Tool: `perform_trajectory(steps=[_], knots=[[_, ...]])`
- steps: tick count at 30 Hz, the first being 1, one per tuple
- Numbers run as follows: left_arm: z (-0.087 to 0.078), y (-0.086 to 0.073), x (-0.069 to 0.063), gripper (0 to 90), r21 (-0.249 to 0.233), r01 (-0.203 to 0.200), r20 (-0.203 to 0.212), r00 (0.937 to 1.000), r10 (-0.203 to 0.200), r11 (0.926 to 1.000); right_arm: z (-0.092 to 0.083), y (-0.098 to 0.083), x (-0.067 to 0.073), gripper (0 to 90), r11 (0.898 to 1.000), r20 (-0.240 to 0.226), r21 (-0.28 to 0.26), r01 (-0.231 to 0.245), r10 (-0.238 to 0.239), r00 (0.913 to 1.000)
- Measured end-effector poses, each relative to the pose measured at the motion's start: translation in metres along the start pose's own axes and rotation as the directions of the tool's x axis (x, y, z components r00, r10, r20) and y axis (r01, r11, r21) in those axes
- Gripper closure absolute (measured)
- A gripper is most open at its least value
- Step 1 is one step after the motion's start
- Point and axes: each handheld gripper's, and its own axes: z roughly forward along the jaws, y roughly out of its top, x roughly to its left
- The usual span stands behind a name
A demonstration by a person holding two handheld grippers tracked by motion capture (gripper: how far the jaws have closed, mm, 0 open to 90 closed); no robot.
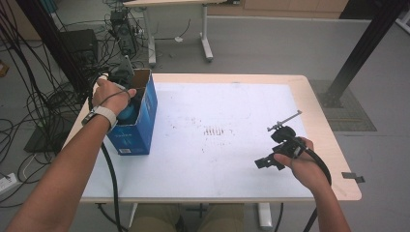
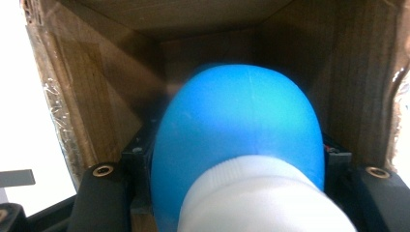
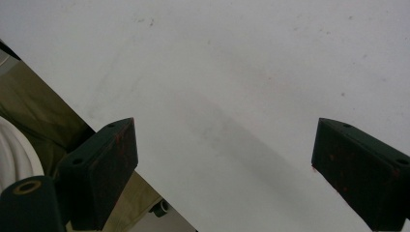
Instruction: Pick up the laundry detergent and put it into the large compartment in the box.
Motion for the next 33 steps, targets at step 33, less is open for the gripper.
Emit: perform_trajectory(steps=[33], knots=[[0.0005, -0.0008, 0.0016, 37.0, -0.002, 0.002, 0.005, 1.0000, -0.002, 1.0000, 0.0011, 0.0030, 0.0021, 9.0, 1.000, 0.003, 0.003, -0.001, 0.001, 1.0000]])
